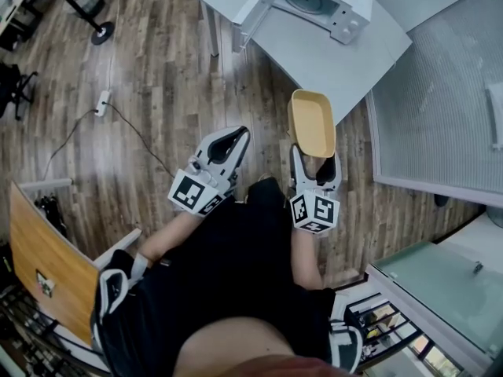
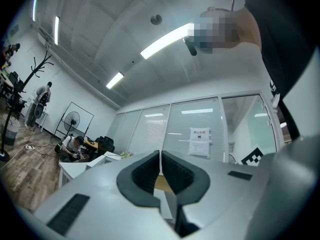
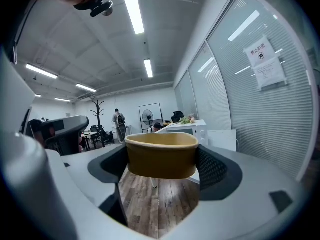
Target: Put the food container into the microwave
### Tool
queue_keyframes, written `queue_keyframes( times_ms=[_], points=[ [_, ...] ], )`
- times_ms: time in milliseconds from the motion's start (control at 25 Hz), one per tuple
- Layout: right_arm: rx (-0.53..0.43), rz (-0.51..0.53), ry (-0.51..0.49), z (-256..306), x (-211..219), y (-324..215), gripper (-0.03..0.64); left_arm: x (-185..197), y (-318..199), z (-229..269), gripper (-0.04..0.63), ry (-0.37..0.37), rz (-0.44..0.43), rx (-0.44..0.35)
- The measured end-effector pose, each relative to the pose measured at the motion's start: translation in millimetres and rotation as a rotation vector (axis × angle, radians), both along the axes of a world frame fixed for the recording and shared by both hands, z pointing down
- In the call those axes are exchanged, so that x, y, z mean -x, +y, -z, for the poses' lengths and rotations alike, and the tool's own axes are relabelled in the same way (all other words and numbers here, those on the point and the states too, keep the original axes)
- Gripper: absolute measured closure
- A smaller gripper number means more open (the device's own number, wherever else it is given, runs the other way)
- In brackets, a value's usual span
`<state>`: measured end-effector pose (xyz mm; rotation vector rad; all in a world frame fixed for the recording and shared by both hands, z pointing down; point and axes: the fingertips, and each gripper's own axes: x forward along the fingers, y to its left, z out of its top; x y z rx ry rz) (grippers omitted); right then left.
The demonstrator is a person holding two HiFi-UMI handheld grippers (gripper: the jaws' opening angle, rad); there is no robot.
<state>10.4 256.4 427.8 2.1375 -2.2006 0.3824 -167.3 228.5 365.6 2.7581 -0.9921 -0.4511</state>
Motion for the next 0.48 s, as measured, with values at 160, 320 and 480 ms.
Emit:
queue_keyframes(
  times_ms=[160,320,480],
  points=[
    [0.024,-0.007,0.0,-12,-12,-22,0.173,-10,-22,-9,0.563,-0.002,-0.004,0.022],
    [0.027,0.005,0.001,-25,-36,-67,0.173,-34,-63,-19,0.563,-0.009,0.003,0.026],
    [0.019,0.028,0.014,-30,-70,-126,0.173,-74,-116,-22,0.563,-0.013,0.011,0.028]
  ],
)
